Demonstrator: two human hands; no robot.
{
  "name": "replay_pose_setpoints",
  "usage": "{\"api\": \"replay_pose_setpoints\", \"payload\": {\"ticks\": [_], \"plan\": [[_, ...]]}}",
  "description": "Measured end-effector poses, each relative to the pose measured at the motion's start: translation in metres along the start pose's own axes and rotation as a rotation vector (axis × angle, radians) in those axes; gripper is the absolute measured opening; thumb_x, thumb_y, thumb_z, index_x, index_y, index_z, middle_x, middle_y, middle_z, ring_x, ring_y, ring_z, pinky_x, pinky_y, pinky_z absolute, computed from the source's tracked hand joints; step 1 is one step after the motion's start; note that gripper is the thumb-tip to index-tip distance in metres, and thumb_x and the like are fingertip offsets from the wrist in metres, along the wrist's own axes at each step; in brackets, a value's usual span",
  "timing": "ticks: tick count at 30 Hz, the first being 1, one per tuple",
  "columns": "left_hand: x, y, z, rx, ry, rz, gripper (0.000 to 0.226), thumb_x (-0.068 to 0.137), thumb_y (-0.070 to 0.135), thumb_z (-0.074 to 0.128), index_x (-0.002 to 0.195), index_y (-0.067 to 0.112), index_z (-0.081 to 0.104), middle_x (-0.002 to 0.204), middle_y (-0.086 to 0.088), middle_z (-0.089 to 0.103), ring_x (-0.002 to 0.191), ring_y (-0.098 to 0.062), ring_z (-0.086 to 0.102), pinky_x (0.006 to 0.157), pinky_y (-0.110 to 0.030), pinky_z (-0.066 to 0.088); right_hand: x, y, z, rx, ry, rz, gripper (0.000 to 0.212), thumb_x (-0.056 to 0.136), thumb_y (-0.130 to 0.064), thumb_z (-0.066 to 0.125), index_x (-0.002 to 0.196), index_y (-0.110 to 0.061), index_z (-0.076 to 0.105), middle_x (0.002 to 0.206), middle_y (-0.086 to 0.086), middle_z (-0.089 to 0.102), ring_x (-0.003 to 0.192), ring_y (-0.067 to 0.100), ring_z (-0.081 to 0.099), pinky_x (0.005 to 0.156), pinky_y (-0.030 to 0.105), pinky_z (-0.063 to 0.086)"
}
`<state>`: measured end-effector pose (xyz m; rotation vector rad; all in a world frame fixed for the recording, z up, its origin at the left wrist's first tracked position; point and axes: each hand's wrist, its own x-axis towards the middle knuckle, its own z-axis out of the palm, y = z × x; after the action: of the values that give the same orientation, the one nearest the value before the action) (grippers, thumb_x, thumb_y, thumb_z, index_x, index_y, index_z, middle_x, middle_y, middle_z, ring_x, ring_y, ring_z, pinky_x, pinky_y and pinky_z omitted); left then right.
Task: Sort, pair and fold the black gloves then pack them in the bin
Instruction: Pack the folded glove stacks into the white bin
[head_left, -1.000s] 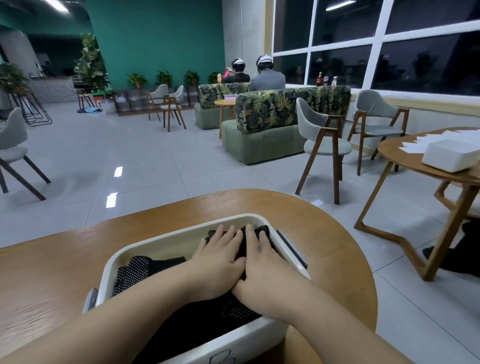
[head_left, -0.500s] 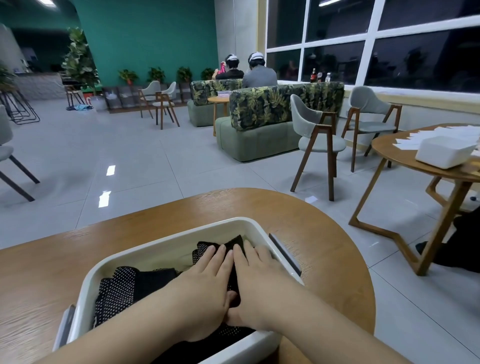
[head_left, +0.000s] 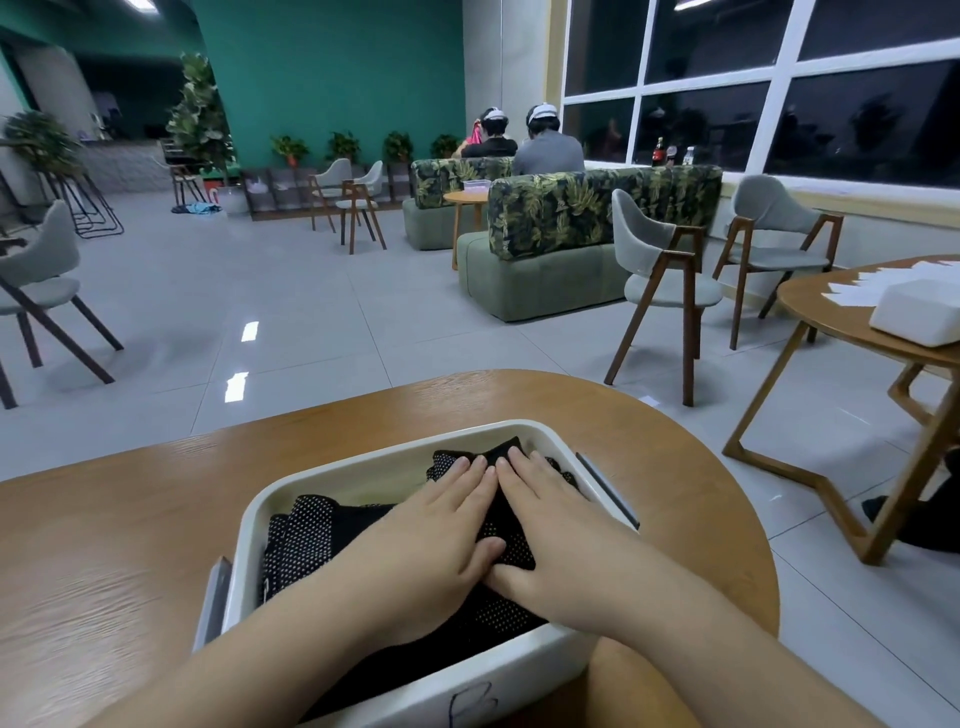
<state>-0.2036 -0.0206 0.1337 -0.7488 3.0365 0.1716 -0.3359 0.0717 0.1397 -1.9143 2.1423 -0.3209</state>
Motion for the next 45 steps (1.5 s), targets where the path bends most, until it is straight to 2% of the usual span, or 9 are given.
{"api": "replay_pose_setpoints", "payload": {"ticks": [4,7,9,14,20,28,38,42,45], "plan": [[-0.033,-0.021,0.007,0.135,0.104,-0.069,0.099,0.058,0.077,-0.034,0.143,0.027,-0.022,0.151,0.012,-0.027,0.135,-0.006,-0.035,0.116,-0.026,-0.013,-0.007,-0.005,0.006,-0.003,0.080,-0.039,0.069,0.092,-0.055,0.040,0.150,-0.037,0.007,0.157,-0.017,-0.007,0.142,0.004,-0.019,0.115,0.028,-0.006],[-0.055,-0.035,0.016,0.231,0.148,-0.172,0.087,0.086,0.074,0.005,0.148,0.015,0.023,0.153,-0.007,0.027,0.140,-0.017,0.019,0.106,-0.039,0.018,-0.006,-0.008,0.009,-0.011,0.102,-0.016,0.063,0.092,-0.056,0.038,0.148,-0.043,0.011,0.157,-0.019,-0.004,0.143,0.006,-0.018,0.117,0.033,-0.004],[-0.065,-0.039,0.017,0.225,0.140,-0.182,0.094,0.077,0.079,0.024,0.145,0.014,0.031,0.147,-0.005,0.036,0.135,-0.021,0.034,0.103,-0.038,0.023,-0.004,-0.013,0.009,-0.010,0.103,-0.010,0.062,0.092,-0.056,0.038,0.148,-0.043,0.013,0.157,-0.018,-0.002,0.144,0.007,-0.016,0.118,0.034,-0.002],[-0.086,-0.059,0.011,0.193,0.047,-0.187,0.104,0.046,0.078,0.011,0.132,0.038,-0.033,0.146,0.012,-0.027,0.133,-0.008,-0.028,0.107,-0.030,-0.020,0.008,-0.039,0.016,-0.019,0.079,-0.038,0.063,0.092,-0.055,0.038,0.148,-0.041,0.013,0.158,-0.016,-0.002,0.144,0.008,-0.015,0.118,0.036,0.003],[-0.117,-0.100,0.004,0.196,-0.048,-0.335,0.099,0.078,0.059,0.055,0.144,0.041,-0.018,0.151,0.015,-0.021,0.139,-0.005,-0.021,0.115,-0.037,-0.008,0.032,-0.090,0.037,0.001,0.060,-0.085,0.064,0.093,-0.051,0.038,0.150,-0.036,0.013,0.159,-0.010,-0.004,0.145,0.017,-0.016,0.117,0.043,0.000],[-0.129,-0.139,-0.003,-0.175,-0.121,-0.483,0.094,0.078,0.066,0.041,0.147,0.035,-0.014,0.156,0.013,-0.016,0.139,0.000,-0.020,0.116,-0.036,-0.012,0.070,-0.133,0.052,-0.024,0.026,-0.110,0.067,0.091,-0.052,0.037,0.150,-0.035,0.010,0.159,-0.004,-0.008,0.143,0.023,-0.022,0.116,0.051,-0.007],[-0.154,-0.138,-0.013,-0.356,0.294,-0.493,0.051,0.098,0.051,0.026,0.142,0.055,0.003,0.152,0.024,0.009,0.143,-0.003,-0.004,0.117,-0.049,0.002,0.069,-0.133,0.050,-0.154,0.115,-0.346,0.055,0.097,-0.049,0.022,0.149,-0.042,0.003,0.157,-0.013,-0.015,0.136,0.007,-0.034,0.112,0.044,-0.021],[-0.187,-0.150,-0.002,-0.537,0.623,-0.448,0.044,0.099,0.044,0.031,0.143,0.036,0.033,0.149,0.015,0.032,0.137,0.003,0.020,0.113,-0.025,0.017,0.067,-0.131,0.048,-0.177,0.080,-0.473,0.055,0.095,-0.053,0.016,0.148,-0.045,0.002,0.157,-0.016,-0.009,0.133,-0.003,-0.031,0.111,0.034,-0.023],[-0.221,-0.172,0.025,-0.562,0.678,-0.515,0.057,0.094,0.056,0.025,0.145,0.032,0.033,0.151,0.010,0.034,0.140,-0.007,0.026,0.117,-0.036,0.020,0.069,-0.131,0.049,-0.220,0.071,-0.537,0.069,0.080,-0.062,0.001,0.147,-0.047,0.001,0.156,-0.019,-0.007,0.136,-0.003,-0.029,0.112,0.032,-0.021]]}}
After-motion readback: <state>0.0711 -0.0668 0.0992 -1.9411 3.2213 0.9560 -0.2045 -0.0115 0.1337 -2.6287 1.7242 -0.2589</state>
